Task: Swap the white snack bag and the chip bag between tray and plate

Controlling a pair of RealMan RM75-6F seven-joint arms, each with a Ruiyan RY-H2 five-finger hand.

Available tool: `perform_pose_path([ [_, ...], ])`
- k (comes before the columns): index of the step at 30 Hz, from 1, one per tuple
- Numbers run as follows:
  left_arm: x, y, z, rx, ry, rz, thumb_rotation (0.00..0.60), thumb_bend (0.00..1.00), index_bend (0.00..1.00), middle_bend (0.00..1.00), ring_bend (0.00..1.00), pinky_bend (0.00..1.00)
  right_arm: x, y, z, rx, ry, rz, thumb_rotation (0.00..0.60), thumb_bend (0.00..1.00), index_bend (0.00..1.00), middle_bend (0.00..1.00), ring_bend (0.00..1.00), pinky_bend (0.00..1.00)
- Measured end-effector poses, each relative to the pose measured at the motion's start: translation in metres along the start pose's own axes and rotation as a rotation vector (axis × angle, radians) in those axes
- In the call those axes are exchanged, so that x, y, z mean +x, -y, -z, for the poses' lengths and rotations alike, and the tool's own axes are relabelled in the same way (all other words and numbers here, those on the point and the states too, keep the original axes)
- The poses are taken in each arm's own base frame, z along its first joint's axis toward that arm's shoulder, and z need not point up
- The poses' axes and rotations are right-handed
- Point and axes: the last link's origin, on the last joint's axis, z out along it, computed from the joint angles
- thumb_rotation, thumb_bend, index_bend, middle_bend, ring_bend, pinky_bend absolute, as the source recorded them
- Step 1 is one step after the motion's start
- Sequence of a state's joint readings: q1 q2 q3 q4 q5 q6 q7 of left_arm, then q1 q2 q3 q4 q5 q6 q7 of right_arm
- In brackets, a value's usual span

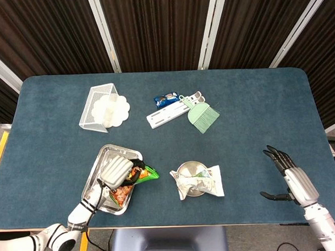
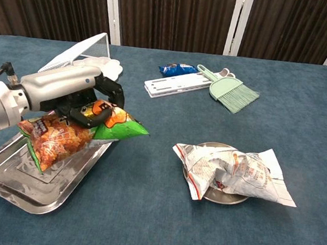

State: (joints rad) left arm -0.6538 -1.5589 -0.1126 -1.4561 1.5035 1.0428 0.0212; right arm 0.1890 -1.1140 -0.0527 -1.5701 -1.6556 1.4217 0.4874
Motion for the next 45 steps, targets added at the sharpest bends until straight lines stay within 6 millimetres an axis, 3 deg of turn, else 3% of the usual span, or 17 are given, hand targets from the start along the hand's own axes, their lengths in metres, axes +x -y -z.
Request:
perform_pose_path([
  [3,0.002,0.022,0.001,0.039,0.005,-0.015,0.6,0.55,0.44,0.52,0.88,0.98,-0.002,0.001,0.0,-0.004,-0.001,0.012,0.6,0.16,0.0,0.0,0.0,0.11],
  [8,0.0,0.056,0.006,0.084,0.029,-0.064,0.6,0.52,0.31,0.38,0.75,0.84,-0.008,0.003,0.0,-0.006,0.023,0.031,0.6,0.16,0.0,0.0,0.0,0.06],
  [9,-0.001,0.063,0.008,0.092,0.038,-0.073,0.6,0.49,0.25,0.32,0.68,0.76,-0.01,0.003,0.0,-0.006,0.033,0.035,0.6,0.16,0.0,0.0,0.0,0.04],
  [13,-0.006,0.074,0.014,0.114,0.087,-0.061,0.6,0.38,0.03,0.15,0.26,0.27,-0.014,0.005,-0.001,-0.005,0.052,0.044,0.6,0.16,0.0,0.0,0.0,0.0],
  [15,-0.007,0.074,0.017,0.121,0.106,-0.067,0.6,0.36,0.0,0.08,0.13,0.14,-0.016,0.005,0.0,-0.007,0.061,0.051,0.6,0.16,0.0,0.0,0.0,0.0],
  [17,-0.007,0.072,0.019,0.121,0.11,-0.08,0.6,0.36,0.0,0.02,0.03,0.07,-0.016,0.006,0.001,-0.011,0.065,0.054,0.6,0.16,0.0,0.0,0.0,0.0],
  [24,0.011,0.045,0.028,0.082,0.03,-0.059,0.6,0.37,0.0,0.0,0.0,0.05,-0.014,0.007,0.003,-0.019,0.056,0.057,0.6,0.16,0.0,0.0,0.0,0.0],
  [29,0.034,0.042,0.05,0.099,-0.039,-0.065,0.6,0.37,0.0,0.0,0.0,0.04,-0.013,0.007,0.006,-0.019,0.051,0.084,0.6,0.16,0.0,0.0,0.0,0.0],
  [35,0.039,0.057,0.113,0.239,-0.104,-0.051,0.6,0.38,0.0,0.0,0.0,0.01,-0.009,0.01,0.013,-0.023,0.002,0.185,0.6,0.16,0.0,0.0,0.0,0.0],
  [42,0.035,0.07,0.206,0.456,-0.232,-0.091,0.6,0.41,0.0,0.0,0.0,0.0,-0.016,0.015,0.021,-0.071,-0.065,0.356,0.6,0.16,0.0,0.0,0.0,0.0],
  [45,0.034,0.067,0.219,0.476,-0.208,-0.098,0.6,0.41,0.0,0.0,0.0,0.0,-0.022,0.018,0.021,-0.093,-0.073,0.383,0.6,0.16,0.0,0.0,0.0,0.0],
])
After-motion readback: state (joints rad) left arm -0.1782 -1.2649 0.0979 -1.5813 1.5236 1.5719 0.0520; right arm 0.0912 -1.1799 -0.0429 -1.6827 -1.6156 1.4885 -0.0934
